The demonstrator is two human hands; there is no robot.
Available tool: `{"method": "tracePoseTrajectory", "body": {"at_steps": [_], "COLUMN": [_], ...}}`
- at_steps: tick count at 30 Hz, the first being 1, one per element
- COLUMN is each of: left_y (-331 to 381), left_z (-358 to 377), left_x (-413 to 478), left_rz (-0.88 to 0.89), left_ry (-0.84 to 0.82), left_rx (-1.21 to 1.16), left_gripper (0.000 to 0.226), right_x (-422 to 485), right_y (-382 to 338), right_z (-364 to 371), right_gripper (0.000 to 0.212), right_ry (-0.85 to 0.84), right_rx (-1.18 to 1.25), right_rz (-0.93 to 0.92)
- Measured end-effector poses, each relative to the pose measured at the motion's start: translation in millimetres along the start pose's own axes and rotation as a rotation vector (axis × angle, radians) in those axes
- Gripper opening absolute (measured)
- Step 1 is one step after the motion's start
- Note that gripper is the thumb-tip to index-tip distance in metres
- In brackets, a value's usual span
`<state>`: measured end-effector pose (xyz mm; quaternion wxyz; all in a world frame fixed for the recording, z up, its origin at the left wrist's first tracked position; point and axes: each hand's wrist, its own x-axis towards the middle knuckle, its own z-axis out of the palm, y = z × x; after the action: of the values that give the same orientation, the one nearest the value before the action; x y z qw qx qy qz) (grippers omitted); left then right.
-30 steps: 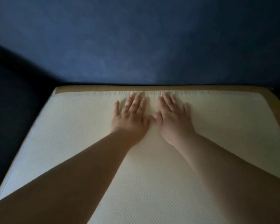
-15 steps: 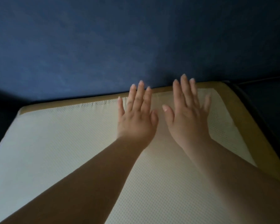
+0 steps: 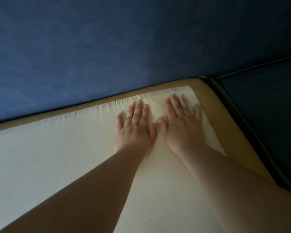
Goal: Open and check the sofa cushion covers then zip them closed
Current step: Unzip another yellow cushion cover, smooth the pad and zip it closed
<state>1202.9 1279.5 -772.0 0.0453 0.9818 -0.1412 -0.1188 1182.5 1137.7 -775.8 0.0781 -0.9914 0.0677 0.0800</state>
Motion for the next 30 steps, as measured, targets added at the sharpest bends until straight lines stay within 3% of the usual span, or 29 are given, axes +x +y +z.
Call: {"method": "tracePoseTrajectory", "body": {"at_steps": [5,8,10,14,20,27,28,30], "left_y": [3.1,14.1,26.8,40.8,40.5,41.0,39.9,32.0], "left_z": [-16.6,-38.6,-37.7,2.5,12.5,1.6,-8.0,-29.2], "left_x": [-1.6,-25.1,-49.1,-70.9,-64.2,-66.6,-69.7,-87.3], "left_rz": [-0.020,0.051,0.111,0.130,0.122,0.108,0.135,0.197], "left_ry": [-0.084,0.089,0.118,-0.079,-0.060,-0.126,-0.105,0.067], "left_rx": [0.074,0.099,0.038,0.028,0.051,-0.021,-0.129,-0.326], "left_gripper": [0.064,0.064,0.064,0.066,0.066,0.066,0.064,0.056], "right_x": [-7.7,-36.6,-65.3,-95.1,-90.7,-95.6,-99.0,-114.3], "right_y": [2.7,21.4,35.8,48.0,50.7,40.6,35.1,18.0], "right_z": [-23.7,-48.8,-49.8,-8.0,0.7,-18.9,-26.8,-40.4], "right_gripper": [0.069,0.070,0.069,0.073,0.070,0.068,0.069,0.070], "right_ry": [-0.047,0.173,0.253,-0.020,0.028,-0.076,-0.035,0.199], "right_rx": [0.074,0.103,0.061,-0.026,-0.043,-0.032,0.012,0.119], "right_rz": [-0.035,0.032,0.081,0.059,0.061,0.113,0.127,0.112]}}
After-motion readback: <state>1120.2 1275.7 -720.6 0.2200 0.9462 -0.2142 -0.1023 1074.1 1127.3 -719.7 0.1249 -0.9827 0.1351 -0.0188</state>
